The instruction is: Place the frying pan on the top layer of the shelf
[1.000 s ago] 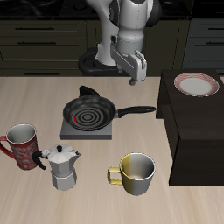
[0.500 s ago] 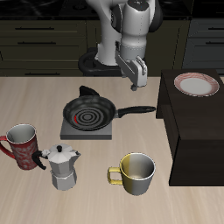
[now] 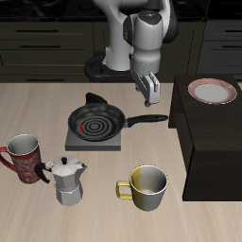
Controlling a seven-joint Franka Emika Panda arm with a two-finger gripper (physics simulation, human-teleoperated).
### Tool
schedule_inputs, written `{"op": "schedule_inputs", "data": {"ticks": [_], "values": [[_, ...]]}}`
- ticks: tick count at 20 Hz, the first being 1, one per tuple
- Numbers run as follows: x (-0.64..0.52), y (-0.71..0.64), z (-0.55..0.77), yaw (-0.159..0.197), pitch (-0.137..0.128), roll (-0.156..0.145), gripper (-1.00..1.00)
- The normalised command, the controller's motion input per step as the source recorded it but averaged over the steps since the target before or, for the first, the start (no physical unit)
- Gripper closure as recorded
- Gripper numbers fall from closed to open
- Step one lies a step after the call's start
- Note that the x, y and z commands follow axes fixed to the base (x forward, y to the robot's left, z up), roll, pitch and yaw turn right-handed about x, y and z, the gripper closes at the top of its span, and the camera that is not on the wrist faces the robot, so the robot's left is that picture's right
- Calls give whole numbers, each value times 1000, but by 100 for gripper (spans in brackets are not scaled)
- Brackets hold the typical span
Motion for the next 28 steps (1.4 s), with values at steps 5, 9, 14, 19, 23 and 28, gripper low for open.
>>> {"op": "schedule_inputs", "data": {"ticks": [5, 9, 14, 19, 23, 28], "values": [[47, 208, -132, -13, 6, 54, -100], [39, 191, -95, 3, -12, 39, -100], [114, 176, -3, 7, -32, 81, -100], [148, -77, -20, -4, -16, -5, -100], [93, -11, -105, 6, -19, 11, -100], [49, -88, -132, -3, -37, 11, -100]]}}
